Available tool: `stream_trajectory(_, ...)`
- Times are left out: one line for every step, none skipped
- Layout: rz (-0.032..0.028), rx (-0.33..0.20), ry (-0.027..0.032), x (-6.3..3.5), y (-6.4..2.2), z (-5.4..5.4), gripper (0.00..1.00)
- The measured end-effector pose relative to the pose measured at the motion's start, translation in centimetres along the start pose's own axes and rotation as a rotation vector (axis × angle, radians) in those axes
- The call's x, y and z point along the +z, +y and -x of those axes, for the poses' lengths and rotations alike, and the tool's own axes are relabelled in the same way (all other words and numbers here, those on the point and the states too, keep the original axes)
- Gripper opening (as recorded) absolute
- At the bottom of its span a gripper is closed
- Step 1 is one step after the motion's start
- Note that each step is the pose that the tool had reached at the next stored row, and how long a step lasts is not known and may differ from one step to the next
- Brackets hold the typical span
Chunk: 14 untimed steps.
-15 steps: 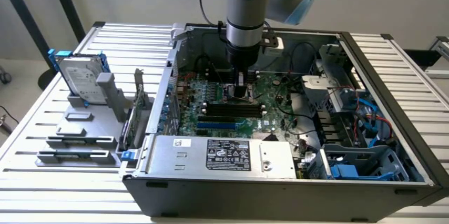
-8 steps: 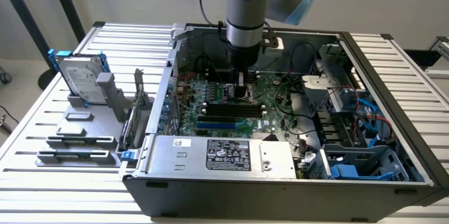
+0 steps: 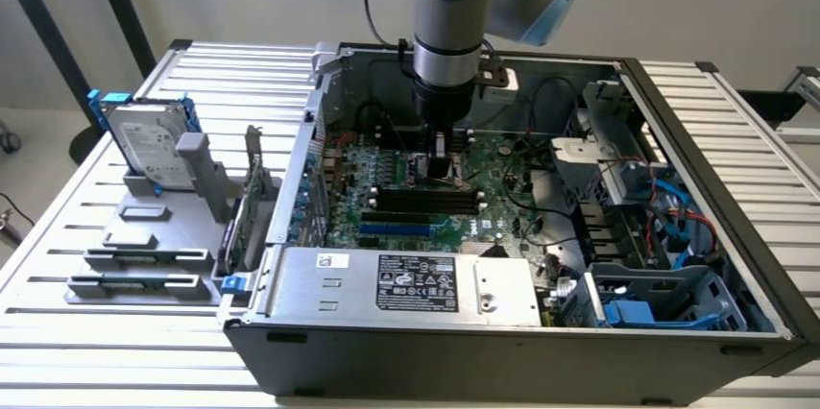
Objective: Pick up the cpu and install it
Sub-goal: 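Place the cpu into insertion slot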
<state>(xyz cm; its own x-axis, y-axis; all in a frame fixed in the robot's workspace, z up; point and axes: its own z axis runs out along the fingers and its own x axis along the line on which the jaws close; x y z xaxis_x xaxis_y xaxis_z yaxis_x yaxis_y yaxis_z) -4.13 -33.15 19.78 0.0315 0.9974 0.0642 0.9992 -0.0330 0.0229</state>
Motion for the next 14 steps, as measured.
stream_trajectory(0.0000,0.000,0.0000,0.00,0.00,0.00,0.55)
stream_trajectory(0.0000,0.000,0.0000,0.00,0.01,0.00,0.55)
stream_trajectory(-0.0001,0.000,0.0000,0.01,0.02,0.00,0.55)
stream_trajectory(-0.0002,0.000,-0.0001,0.01,0.03,0.00,0.55)
stream_trajectory(-0.0001,0.000,-0.0001,0.01,0.04,0.00,0.55)
stream_trajectory(-0.0001,0.000,-0.0001,0.02,0.04,0.00,0.55)
stream_trajectory(-0.0001,0.000,-0.0002,0.03,0.05,0.00,0.55)
stream_trajectory(0.0000,0.000,-0.0004,0.04,0.05,0.00,0.55)
stream_trajectory(0.0000,0.000,-0.0006,0.05,0.05,0.00,0.55)
stream_trajectory(0.0000,0.000,-0.0009,0.06,0.05,0.00,0.55)
stream_trajectory(0.0000,0.000,-0.0012,0.07,0.05,0.00,0.55)
stream_trajectory(0.0000,0.000,-0.0013,0.08,0.05,0.00,0.55)
stream_trajectory(0.0000,0.000,-0.0013,0.09,0.05,0.00,0.55)
stream_trajectory(0.0006,0.000,-0.0011,0.11,0.06,0.00,0.55)
